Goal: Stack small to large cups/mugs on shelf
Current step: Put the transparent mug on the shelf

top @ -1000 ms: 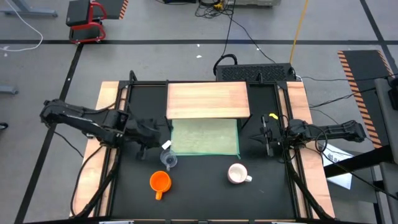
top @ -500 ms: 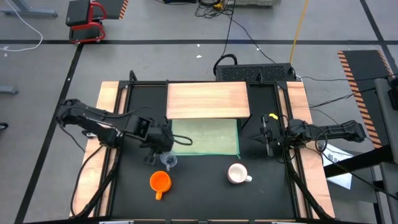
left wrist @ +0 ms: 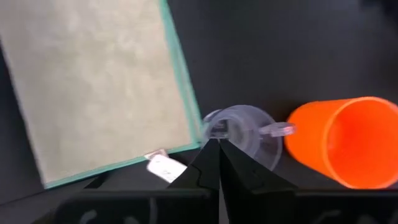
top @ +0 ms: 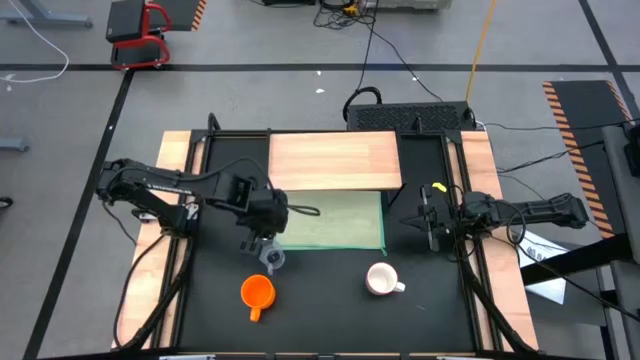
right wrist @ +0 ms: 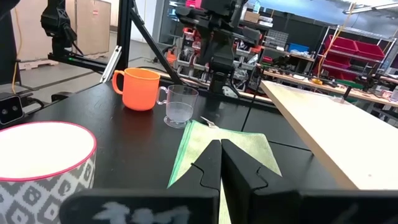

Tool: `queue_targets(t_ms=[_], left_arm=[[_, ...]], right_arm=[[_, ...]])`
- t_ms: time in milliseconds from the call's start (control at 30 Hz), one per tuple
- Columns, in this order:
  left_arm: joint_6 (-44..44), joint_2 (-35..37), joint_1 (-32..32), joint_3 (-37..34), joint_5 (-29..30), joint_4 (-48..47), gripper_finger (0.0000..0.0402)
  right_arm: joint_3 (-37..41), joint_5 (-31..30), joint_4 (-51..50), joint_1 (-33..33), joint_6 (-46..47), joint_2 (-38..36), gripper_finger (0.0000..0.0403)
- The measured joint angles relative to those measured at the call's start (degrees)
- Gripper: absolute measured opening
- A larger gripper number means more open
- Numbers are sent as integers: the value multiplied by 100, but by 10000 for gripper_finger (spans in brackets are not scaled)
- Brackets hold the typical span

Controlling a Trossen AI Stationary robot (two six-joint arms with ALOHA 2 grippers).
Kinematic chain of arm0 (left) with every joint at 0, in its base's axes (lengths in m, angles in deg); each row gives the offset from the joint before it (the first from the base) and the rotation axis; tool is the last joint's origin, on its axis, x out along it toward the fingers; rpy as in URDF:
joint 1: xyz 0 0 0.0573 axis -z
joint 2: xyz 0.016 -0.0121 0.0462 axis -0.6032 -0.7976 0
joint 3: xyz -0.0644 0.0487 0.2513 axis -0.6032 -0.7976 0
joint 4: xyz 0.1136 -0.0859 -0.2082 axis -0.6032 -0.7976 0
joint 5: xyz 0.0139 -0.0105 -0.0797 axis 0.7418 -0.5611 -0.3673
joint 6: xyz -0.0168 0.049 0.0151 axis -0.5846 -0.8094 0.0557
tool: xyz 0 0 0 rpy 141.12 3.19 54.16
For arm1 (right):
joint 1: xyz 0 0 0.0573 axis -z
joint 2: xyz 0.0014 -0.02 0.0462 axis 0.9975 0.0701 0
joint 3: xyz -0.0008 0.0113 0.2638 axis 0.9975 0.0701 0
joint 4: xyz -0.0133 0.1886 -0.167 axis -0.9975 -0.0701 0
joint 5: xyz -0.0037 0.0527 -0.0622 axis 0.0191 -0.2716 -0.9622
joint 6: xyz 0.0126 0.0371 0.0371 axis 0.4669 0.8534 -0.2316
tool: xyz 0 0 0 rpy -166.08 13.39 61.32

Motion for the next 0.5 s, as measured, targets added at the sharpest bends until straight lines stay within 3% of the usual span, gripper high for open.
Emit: queue_targets(t_ms=[200, 500], left_arm=[[148, -39, -112, 0, -458, 16, 35], [323, -198, -226, 2, -495, 16, 86]], right_arm=[[2, 0, -5, -1, 8, 0, 0], [2, 0, -40, -2, 9, 0, 0]])
